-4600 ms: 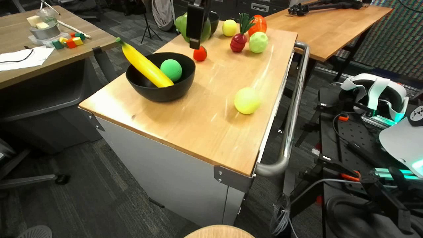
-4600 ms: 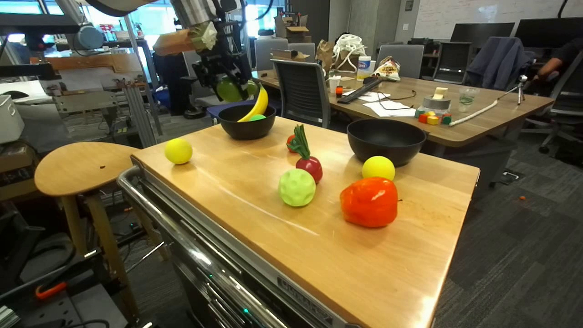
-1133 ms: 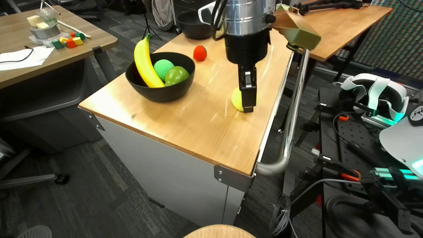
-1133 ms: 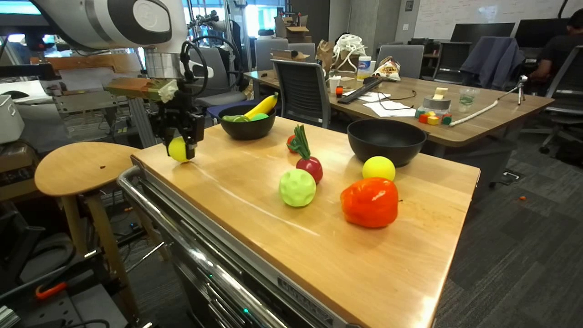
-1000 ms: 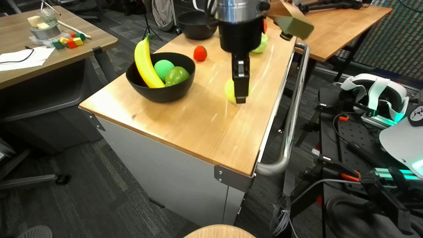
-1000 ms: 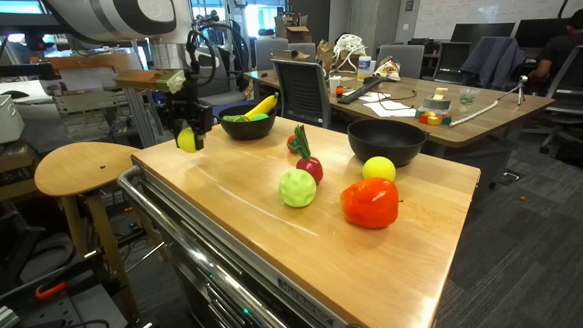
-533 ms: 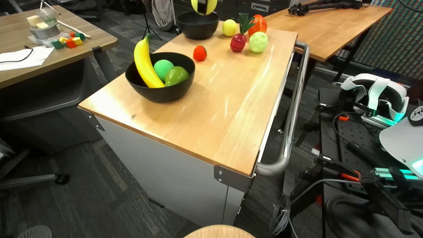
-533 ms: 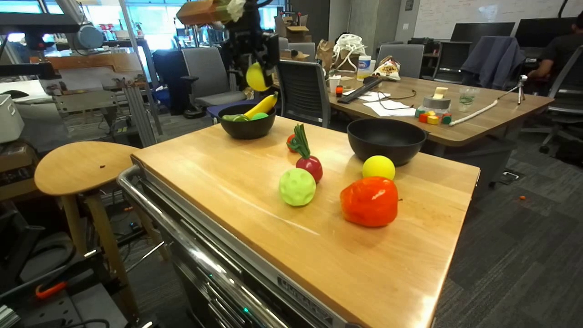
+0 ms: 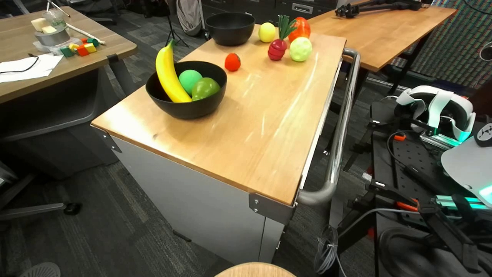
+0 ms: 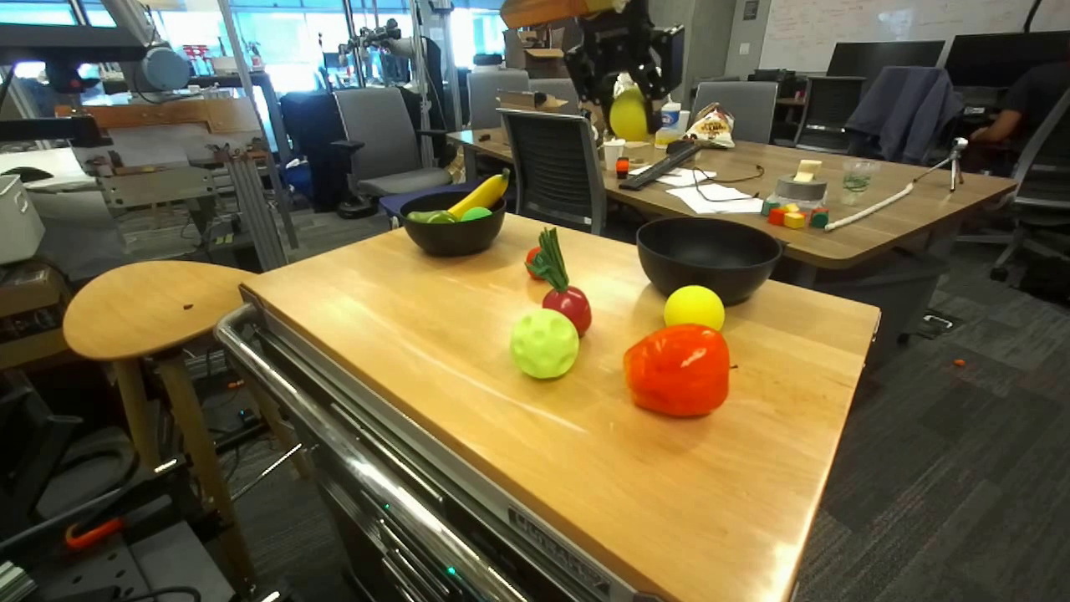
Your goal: Place the toy fruits and vegetables in the black bowls
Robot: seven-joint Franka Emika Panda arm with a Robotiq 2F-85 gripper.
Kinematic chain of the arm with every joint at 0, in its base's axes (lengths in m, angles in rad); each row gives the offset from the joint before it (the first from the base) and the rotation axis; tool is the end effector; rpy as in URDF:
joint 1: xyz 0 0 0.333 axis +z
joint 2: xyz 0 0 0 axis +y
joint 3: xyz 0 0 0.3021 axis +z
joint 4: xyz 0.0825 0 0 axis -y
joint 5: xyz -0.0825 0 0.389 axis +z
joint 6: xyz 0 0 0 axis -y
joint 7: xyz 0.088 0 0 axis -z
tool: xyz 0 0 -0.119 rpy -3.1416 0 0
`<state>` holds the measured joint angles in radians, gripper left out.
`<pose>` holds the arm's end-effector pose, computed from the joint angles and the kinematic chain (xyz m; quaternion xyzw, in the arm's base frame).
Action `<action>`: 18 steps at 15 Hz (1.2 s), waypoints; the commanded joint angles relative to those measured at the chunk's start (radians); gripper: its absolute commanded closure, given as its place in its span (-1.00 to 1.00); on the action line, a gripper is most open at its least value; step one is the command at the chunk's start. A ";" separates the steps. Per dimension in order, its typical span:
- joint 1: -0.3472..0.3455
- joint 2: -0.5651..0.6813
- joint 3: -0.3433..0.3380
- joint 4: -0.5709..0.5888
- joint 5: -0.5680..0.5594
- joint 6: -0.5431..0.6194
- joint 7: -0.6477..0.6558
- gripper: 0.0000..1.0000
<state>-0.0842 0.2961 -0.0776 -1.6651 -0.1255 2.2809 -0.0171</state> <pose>0.6704 -0.1088 0.4417 0.9846 -0.0350 0.1526 0.0783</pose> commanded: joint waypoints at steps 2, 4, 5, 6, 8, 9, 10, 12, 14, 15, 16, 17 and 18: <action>-0.039 0.212 0.000 0.285 0.060 -0.033 -0.030 0.37; -0.047 0.261 0.007 0.333 0.072 -0.043 -0.038 0.37; -0.049 0.280 0.008 0.347 0.074 -0.047 -0.039 0.37; -0.050 0.295 0.009 0.357 0.076 -0.054 -0.039 0.37; -0.048 0.318 0.006 0.373 0.076 -0.076 -0.032 0.37; -0.046 0.321 0.004 0.375 0.073 -0.090 -0.026 0.37; -0.041 0.320 -0.002 0.370 0.062 -0.093 -0.021 0.37; -0.038 0.305 -0.008 0.351 0.053 -0.091 -0.014 0.37; -0.036 0.294 -0.016 0.338 0.046 -0.081 -0.005 0.37; -0.034 0.287 -0.021 0.327 0.040 -0.079 -0.001 0.37; -0.032 0.284 -0.026 0.321 0.034 -0.080 0.003 0.37; -0.036 0.280 -0.025 0.315 0.042 -0.092 0.004 0.37; -0.039 0.284 -0.025 0.313 0.048 -0.096 0.005 0.37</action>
<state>-0.1242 0.5988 -0.0941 -1.3439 -0.0747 2.2153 -0.0273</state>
